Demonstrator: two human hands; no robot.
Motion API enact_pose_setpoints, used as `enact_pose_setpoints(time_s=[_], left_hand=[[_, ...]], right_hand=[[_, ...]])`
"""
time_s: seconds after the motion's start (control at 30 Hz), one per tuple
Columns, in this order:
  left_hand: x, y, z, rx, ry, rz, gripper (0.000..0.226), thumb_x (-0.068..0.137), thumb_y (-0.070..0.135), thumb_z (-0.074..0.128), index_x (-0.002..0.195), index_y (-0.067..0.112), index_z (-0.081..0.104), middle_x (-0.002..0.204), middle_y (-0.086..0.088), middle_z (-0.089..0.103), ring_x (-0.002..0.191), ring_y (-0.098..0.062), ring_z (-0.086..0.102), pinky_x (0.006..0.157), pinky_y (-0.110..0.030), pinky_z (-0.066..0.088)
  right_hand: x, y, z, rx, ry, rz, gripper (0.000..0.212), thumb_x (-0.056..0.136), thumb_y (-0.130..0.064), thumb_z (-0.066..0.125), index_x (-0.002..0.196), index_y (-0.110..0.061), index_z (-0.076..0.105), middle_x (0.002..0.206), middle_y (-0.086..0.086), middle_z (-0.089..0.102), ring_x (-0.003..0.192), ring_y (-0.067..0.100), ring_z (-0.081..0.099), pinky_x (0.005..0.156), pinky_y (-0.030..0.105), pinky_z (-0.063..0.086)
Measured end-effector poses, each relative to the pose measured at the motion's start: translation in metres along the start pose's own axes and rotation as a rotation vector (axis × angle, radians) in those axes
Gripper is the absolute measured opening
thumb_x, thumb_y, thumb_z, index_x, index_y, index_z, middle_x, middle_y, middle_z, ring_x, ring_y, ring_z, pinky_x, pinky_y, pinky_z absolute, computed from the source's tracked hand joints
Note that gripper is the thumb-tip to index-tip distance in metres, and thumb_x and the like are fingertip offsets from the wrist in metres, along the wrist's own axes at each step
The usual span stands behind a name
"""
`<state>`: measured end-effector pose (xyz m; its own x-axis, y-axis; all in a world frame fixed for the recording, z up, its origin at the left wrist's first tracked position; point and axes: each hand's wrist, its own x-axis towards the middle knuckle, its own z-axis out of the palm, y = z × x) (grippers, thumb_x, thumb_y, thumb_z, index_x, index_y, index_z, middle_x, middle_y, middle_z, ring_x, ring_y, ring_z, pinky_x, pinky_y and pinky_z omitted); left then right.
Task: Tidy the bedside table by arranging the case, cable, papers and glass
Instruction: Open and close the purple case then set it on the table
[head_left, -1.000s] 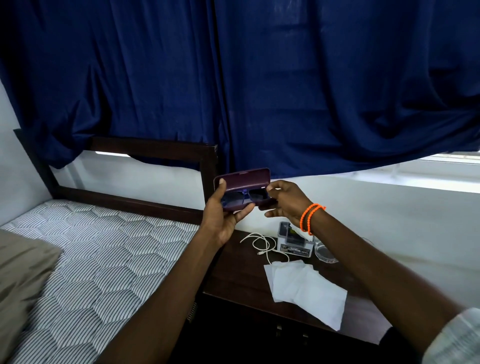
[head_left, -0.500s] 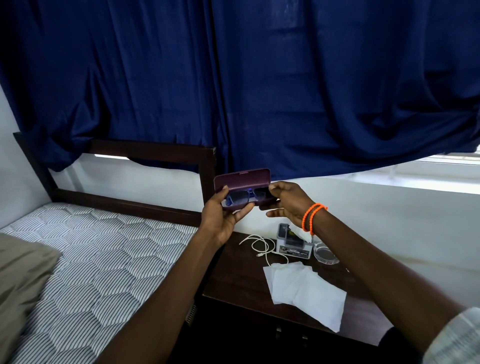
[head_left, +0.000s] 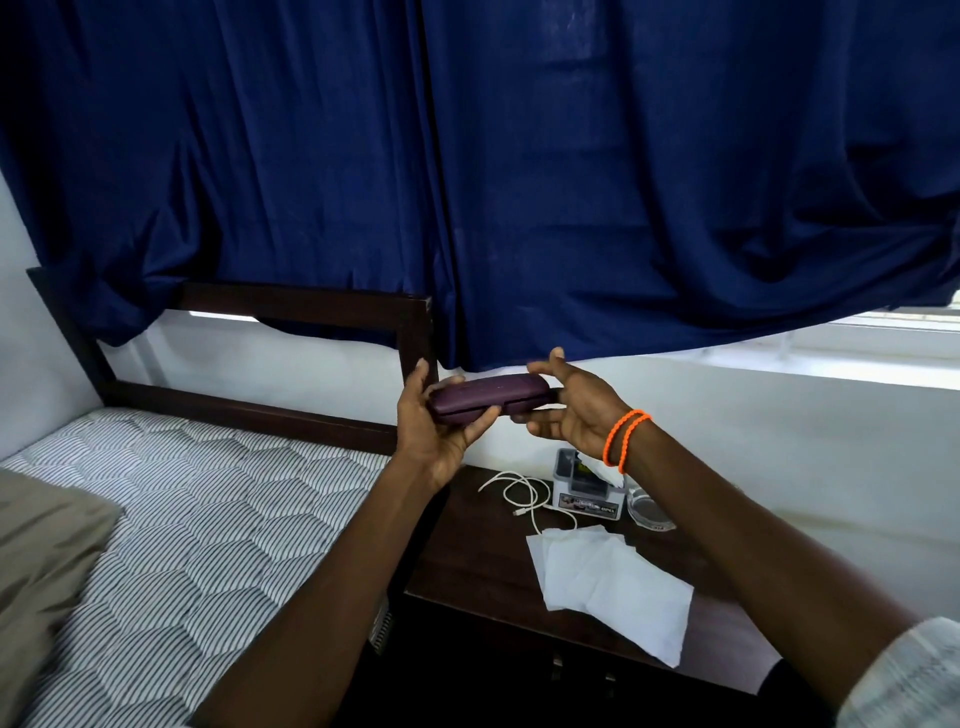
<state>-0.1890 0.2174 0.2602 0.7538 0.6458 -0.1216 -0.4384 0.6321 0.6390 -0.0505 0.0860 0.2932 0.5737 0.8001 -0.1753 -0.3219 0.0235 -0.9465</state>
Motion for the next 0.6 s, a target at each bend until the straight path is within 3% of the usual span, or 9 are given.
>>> enact_pose_setpoints(time_s=[0.1, 0.2, 0.3, 0.6], left_hand=[[0.001, 0.000, 0.002, 0.057, 0.033, 0.022, 0.041, 0.087, 0.042, 0.074, 0.101, 0.004, 0.064, 0.106, -0.020, 0.069, 0.101, -0.036, 0.073, 0.070, -0.041, 0.063], [0.004, -0.001, 0.001, 0.106, 0.016, 0.044, 0.027, 0.088, 0.023, 0.075, 0.105, 0.005, 0.065, 0.107, -0.017, 0.065, 0.100, -0.030, 0.071, 0.069, -0.037, 0.064], [0.008, 0.000, -0.001, 0.203, -0.002, 0.058, 0.035, 0.088, 0.011, 0.074, 0.118, -0.004, 0.063, 0.113, -0.021, 0.065, 0.098, -0.030, 0.075, 0.072, -0.036, 0.064], [0.013, -0.002, -0.010, 0.372, -0.008, 0.073, 0.044, 0.081, 0.011, 0.084, 0.116, -0.006, 0.063, 0.103, -0.023, 0.074, 0.098, -0.039, 0.076, 0.080, -0.045, 0.064]], right_hand=[[0.003, 0.003, 0.000, 0.010, 0.009, 0.000, 0.045, 0.099, -0.050, 0.054, 0.121, -0.011, 0.061, 0.112, 0.025, 0.068, 0.085, 0.040, 0.073, 0.062, 0.036, 0.061], [0.005, 0.005, 0.001, 0.019, 0.001, -0.029, 0.031, 0.094, -0.030, 0.070, 0.115, -0.008, 0.064, 0.108, 0.025, 0.068, 0.084, 0.041, 0.072, 0.062, 0.035, 0.061], [0.008, 0.009, 0.002, 0.047, 0.035, -0.067, 0.033, 0.088, -0.013, 0.076, 0.117, -0.004, 0.063, 0.110, 0.025, 0.067, 0.089, 0.042, 0.071, 0.064, 0.036, 0.062], [0.019, 0.018, 0.001, 0.122, 0.123, -0.100, 0.022, 0.083, -0.005, 0.080, 0.099, -0.003, 0.066, 0.098, 0.023, 0.071, 0.084, 0.036, 0.073, 0.067, 0.040, 0.064]])
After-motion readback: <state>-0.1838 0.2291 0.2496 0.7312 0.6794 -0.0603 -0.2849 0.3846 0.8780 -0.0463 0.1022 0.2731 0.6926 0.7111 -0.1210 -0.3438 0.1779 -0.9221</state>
